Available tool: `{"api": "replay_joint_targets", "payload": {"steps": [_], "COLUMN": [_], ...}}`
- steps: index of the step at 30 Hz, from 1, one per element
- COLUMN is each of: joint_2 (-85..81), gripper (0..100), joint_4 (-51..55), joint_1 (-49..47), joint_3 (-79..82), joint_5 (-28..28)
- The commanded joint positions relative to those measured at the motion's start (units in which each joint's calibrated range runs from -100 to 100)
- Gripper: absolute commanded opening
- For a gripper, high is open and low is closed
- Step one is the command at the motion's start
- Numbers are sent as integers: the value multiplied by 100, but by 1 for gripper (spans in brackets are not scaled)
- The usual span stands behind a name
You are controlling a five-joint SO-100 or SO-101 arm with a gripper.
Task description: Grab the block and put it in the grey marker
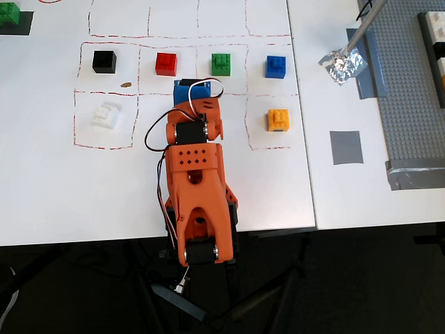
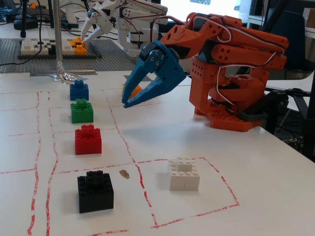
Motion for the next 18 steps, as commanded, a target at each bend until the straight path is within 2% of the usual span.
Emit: {"api": "replay_joint_targets", "payload": {"steps": [1, 5, 11, 18], "joint_2": [-86, 388, 1956, 3490], "gripper": [0, 0, 0, 0], "joint_4": [6, 6, 22, 1141], "joint_1": [-119, -101, -243, -1381], "joint_3": [72, -372, -2104, -4479], "joint_5": [122, 293, 615, 1221]}}
